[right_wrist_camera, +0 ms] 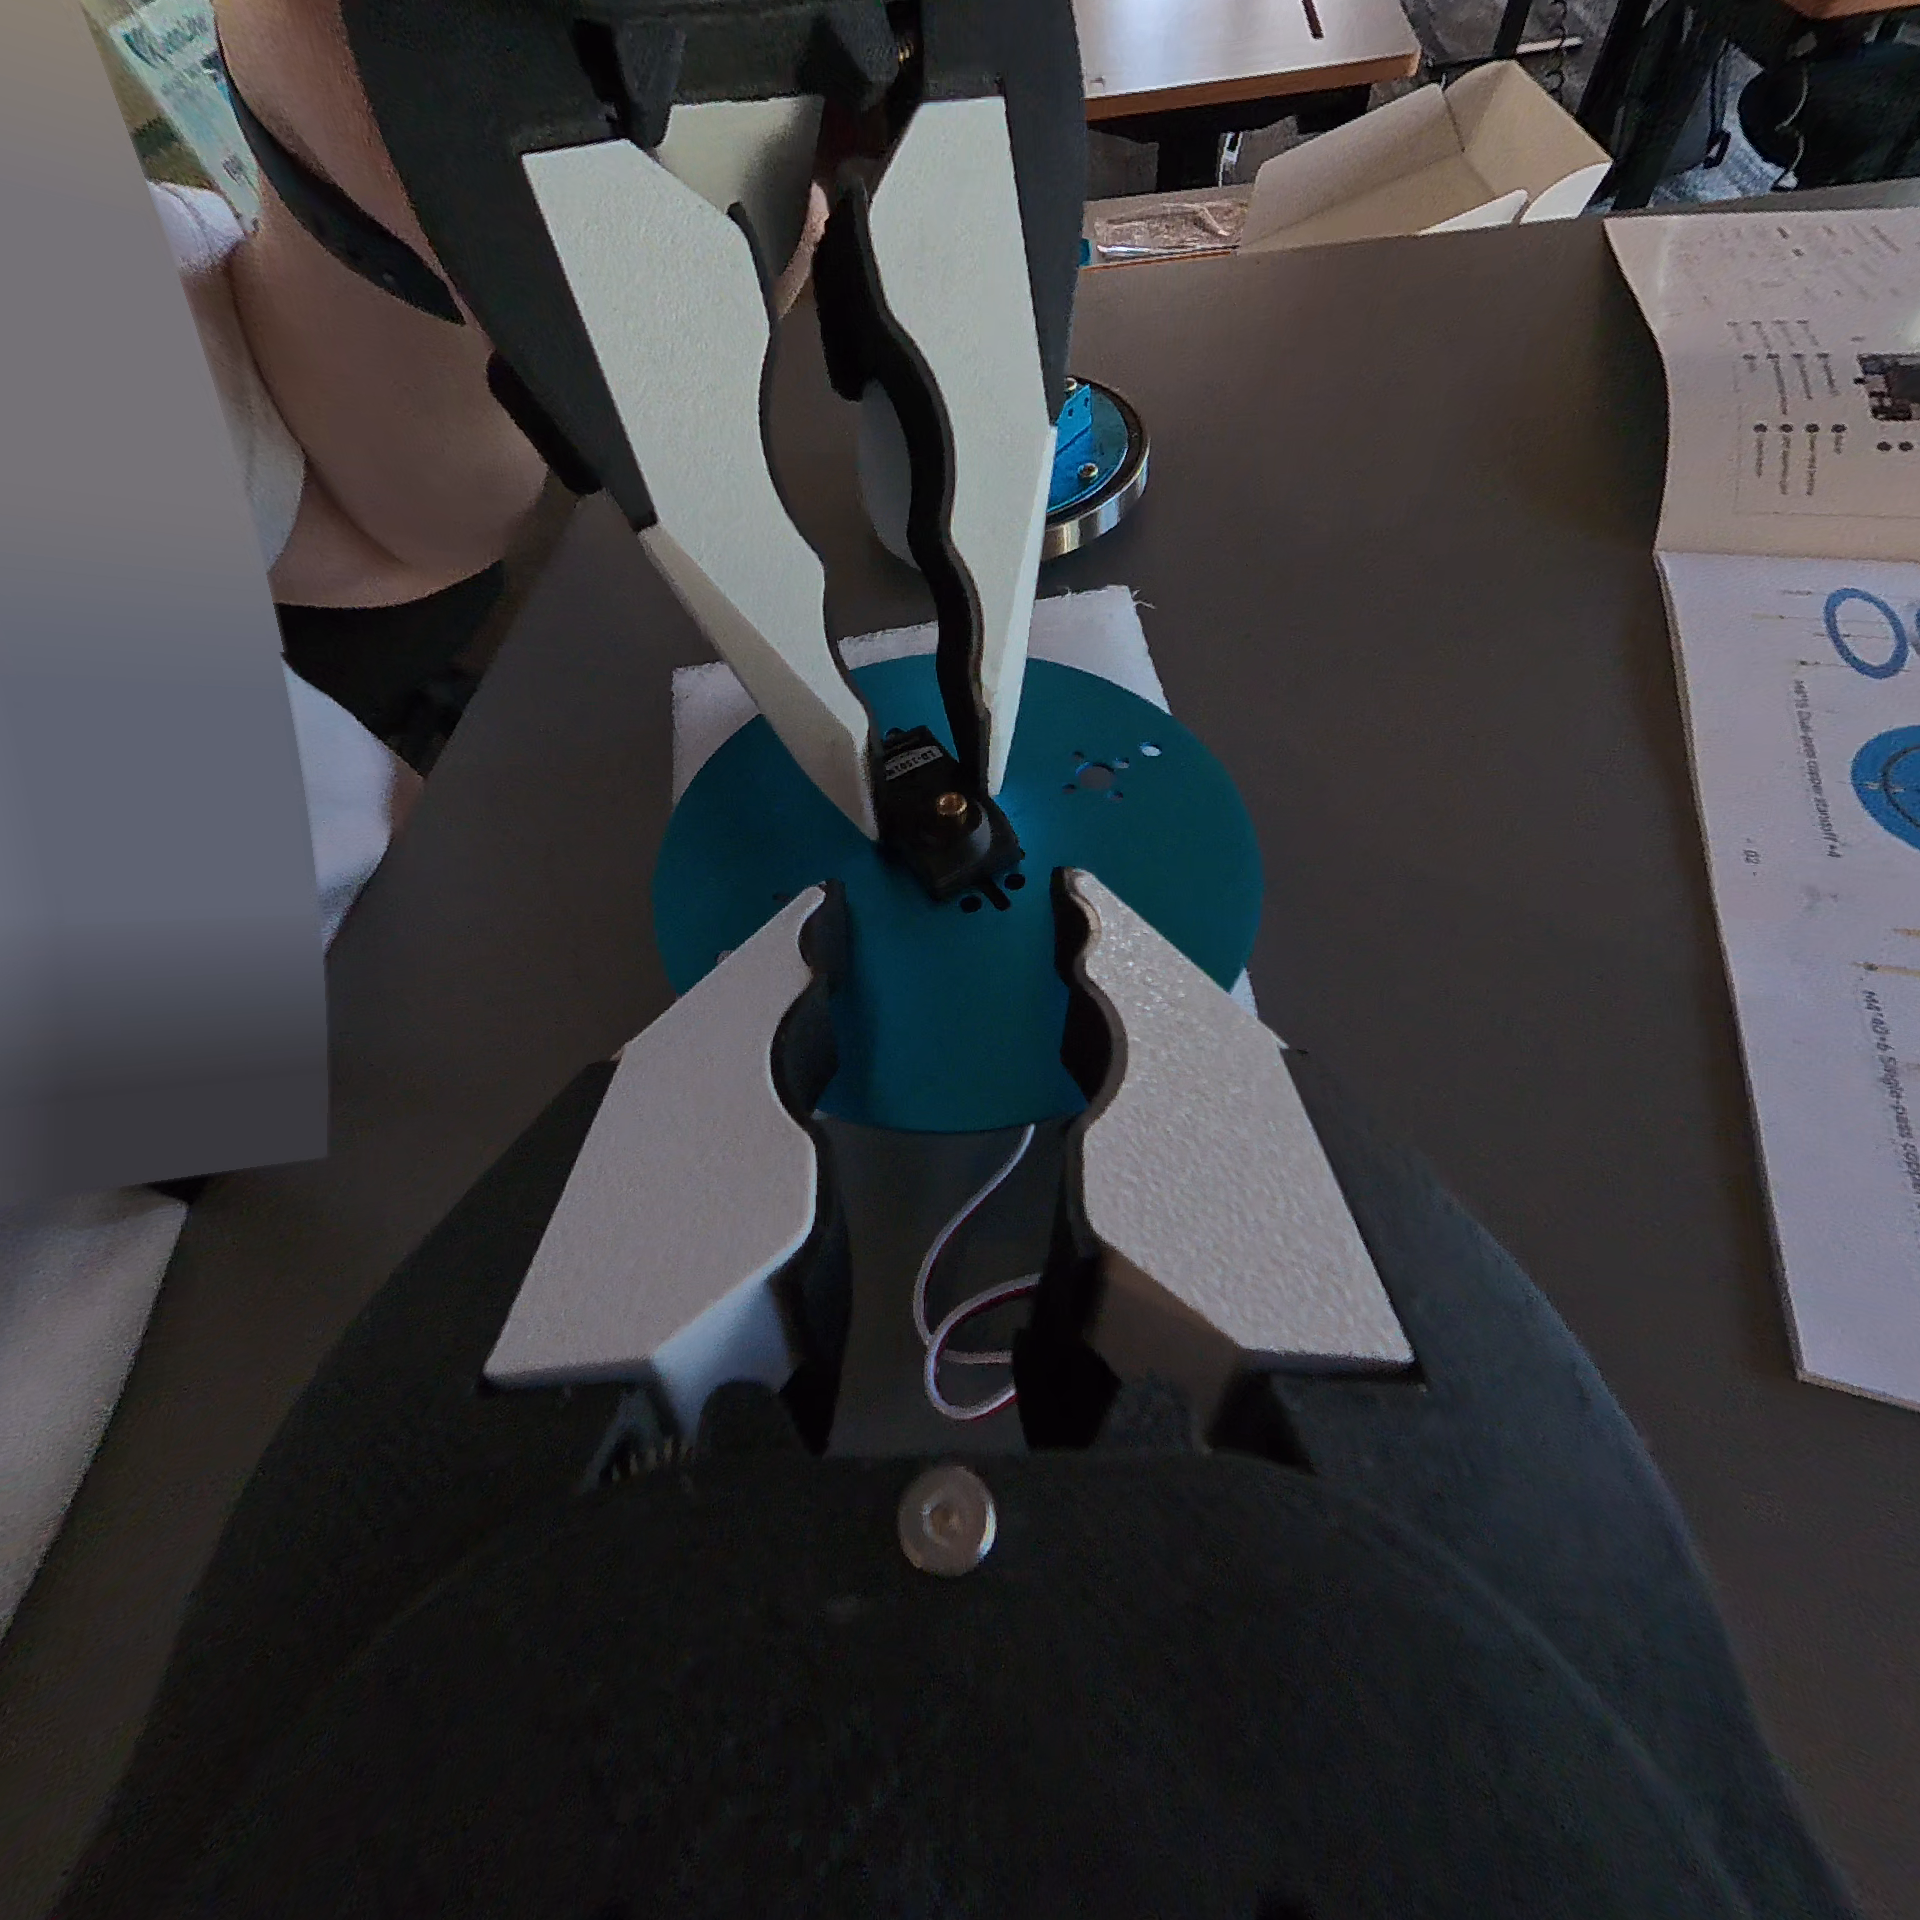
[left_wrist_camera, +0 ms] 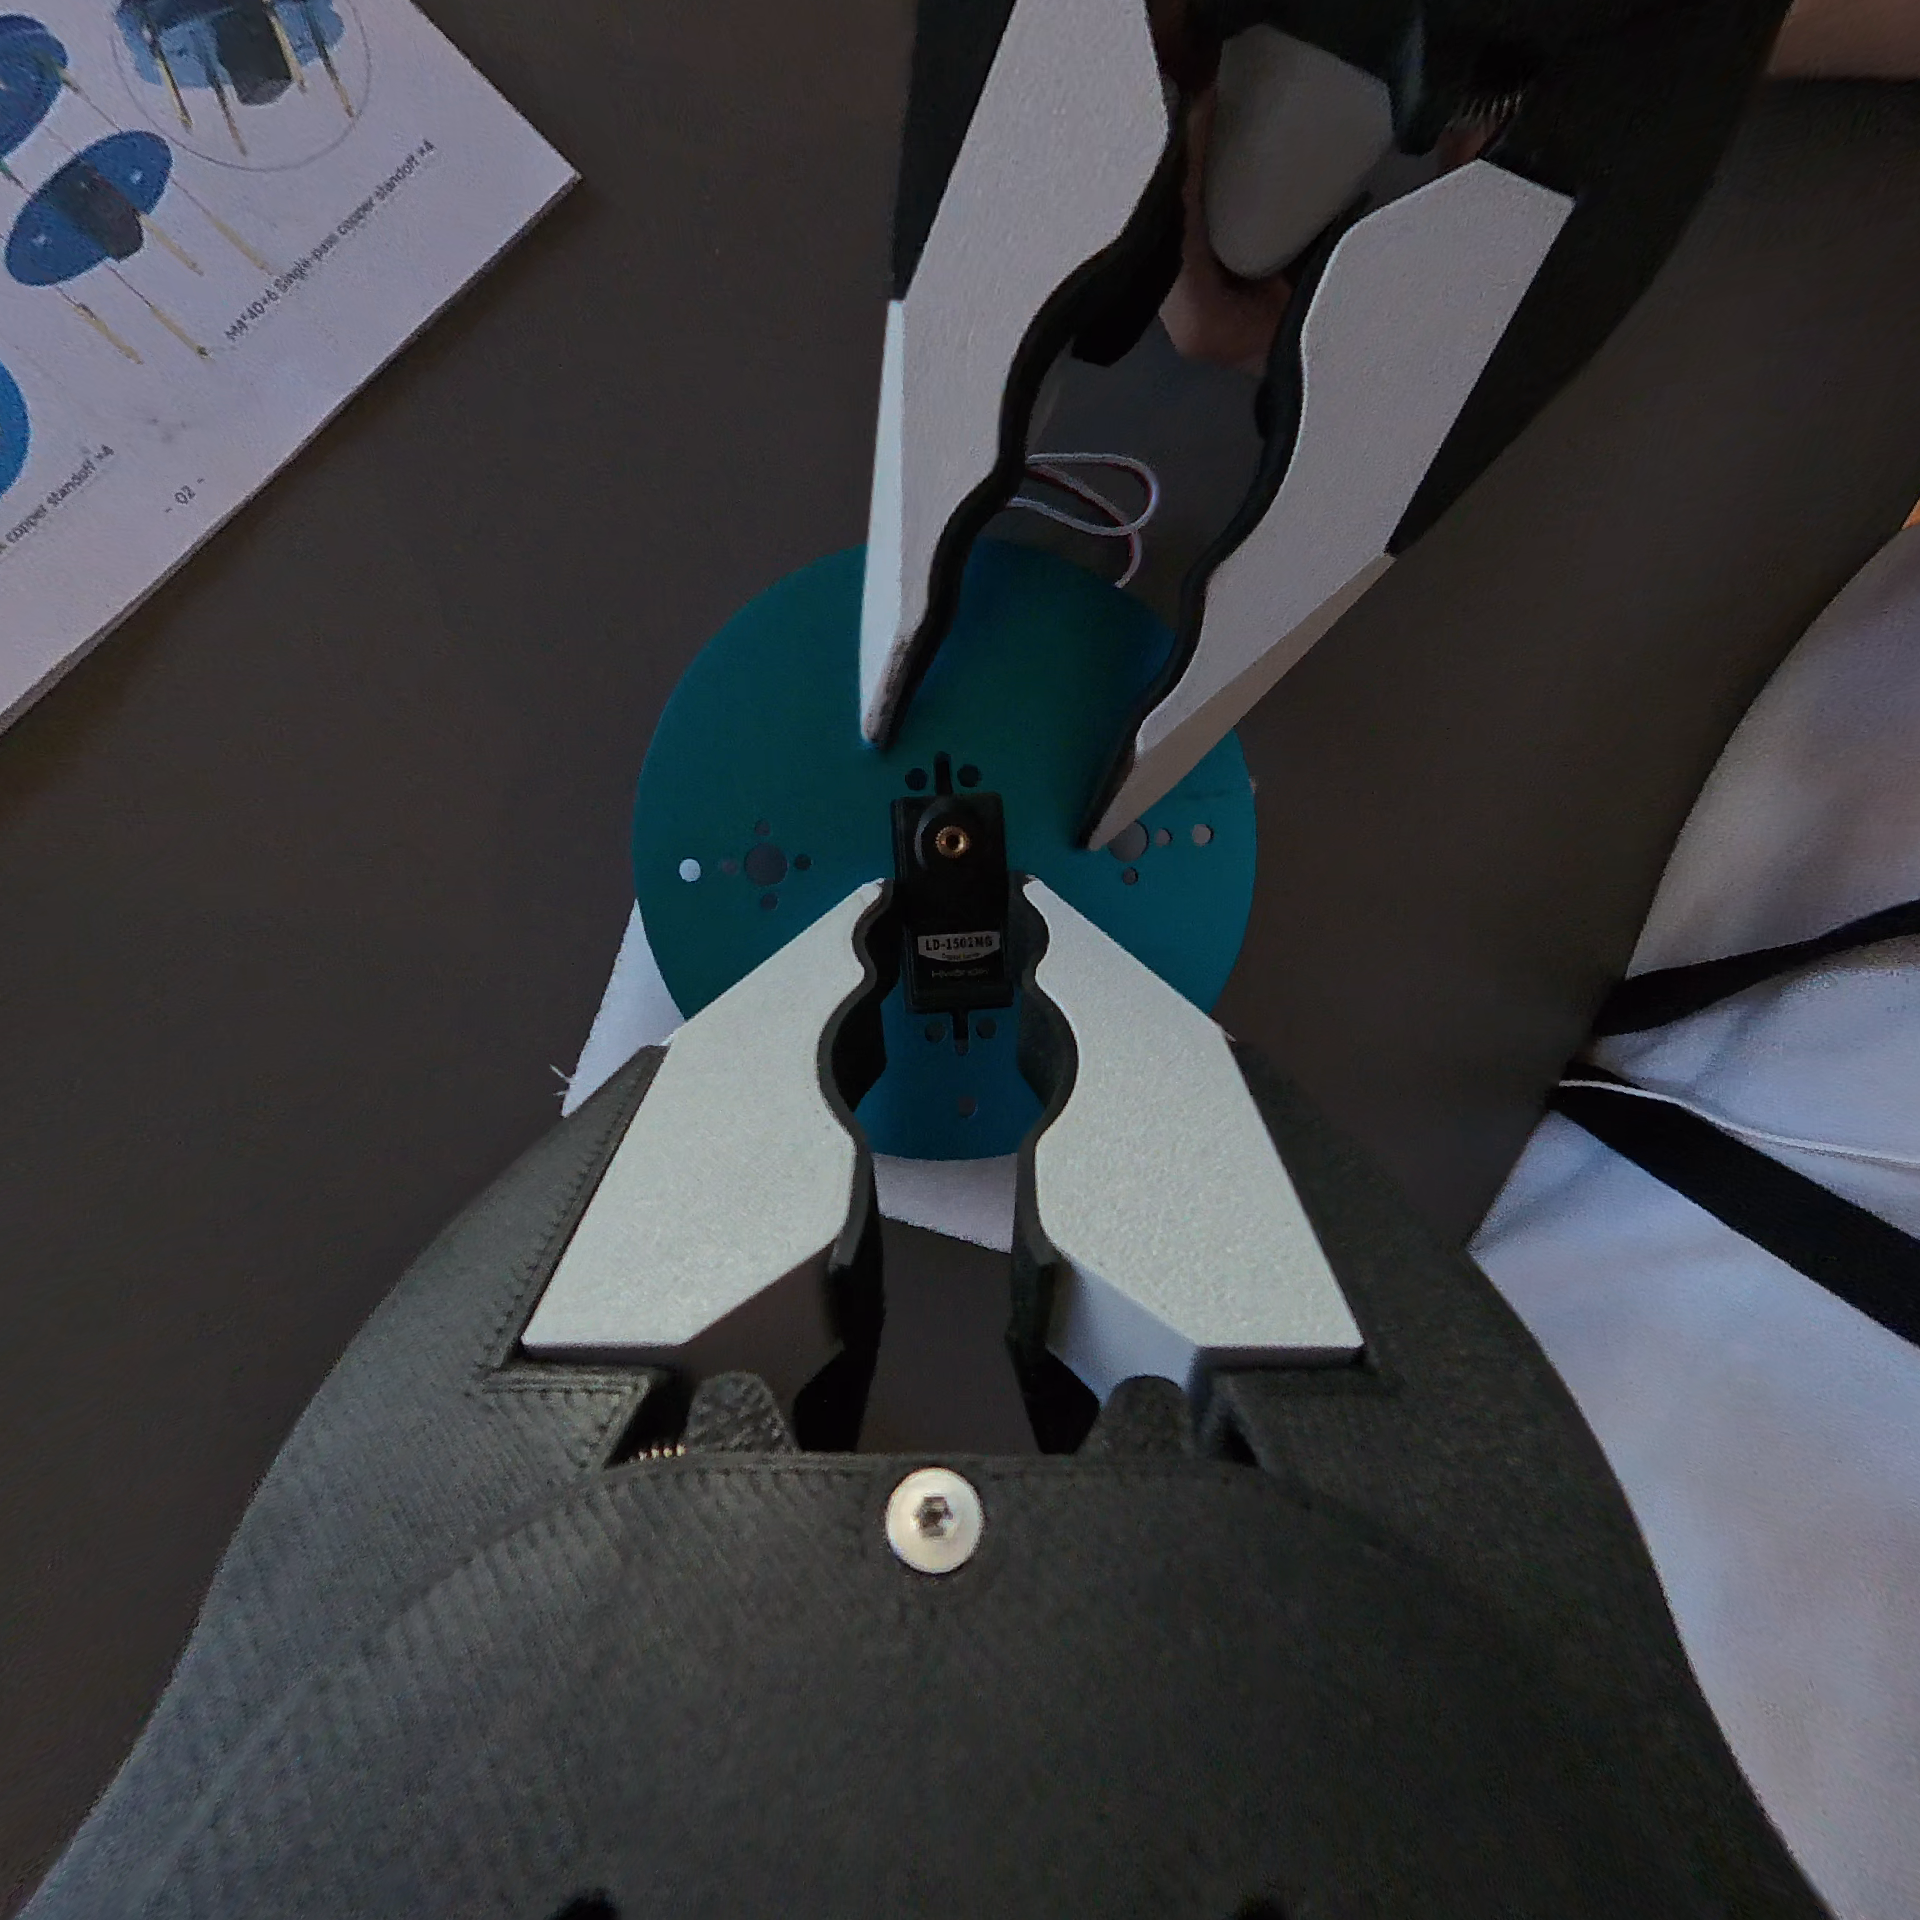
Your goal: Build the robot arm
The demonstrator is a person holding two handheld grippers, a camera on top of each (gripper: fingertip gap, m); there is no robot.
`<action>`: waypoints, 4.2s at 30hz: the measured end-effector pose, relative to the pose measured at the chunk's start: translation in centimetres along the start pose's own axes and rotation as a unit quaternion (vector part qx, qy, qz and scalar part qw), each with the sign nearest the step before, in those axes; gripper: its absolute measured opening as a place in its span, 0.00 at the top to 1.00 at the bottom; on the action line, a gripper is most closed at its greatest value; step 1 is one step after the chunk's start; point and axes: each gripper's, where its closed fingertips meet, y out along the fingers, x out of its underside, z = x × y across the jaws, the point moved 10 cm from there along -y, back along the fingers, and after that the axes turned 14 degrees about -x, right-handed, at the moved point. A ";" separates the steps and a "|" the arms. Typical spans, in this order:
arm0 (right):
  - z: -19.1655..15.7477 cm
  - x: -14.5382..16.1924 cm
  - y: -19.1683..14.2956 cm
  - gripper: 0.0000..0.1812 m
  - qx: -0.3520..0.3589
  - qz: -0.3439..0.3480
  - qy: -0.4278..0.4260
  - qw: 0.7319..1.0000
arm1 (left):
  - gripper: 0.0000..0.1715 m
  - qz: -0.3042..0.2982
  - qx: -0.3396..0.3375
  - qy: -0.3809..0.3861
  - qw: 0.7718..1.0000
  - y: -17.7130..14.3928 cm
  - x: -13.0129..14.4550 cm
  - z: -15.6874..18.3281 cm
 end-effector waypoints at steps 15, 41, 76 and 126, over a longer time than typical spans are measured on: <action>-0.3 -0.1 -0.3 0.80 0.001 -0.002 0.026 1.000 | 0.88 0.006 0.032 -0.010 0.999 0.1 0.0 -0.6; 0.1 -0.1 -0.3 0.81 -0.017 0.011 0.033 0.999 | 0.82 0.082 0.048 -0.099 0.990 -3.4 0.9 -3.4; -8.5 -3.2 -12.7 0.63 0.189 0.210 -0.043 0.958 | 0.80 0.479 -0.168 -0.185 0.841 -18.9 13.2 2.3; -16.7 4.3 -21.4 1.00 0.670 0.118 -0.190 0.708 | 0.69 0.513 -0.571 -0.219 0.602 -40.1 26.9 10.6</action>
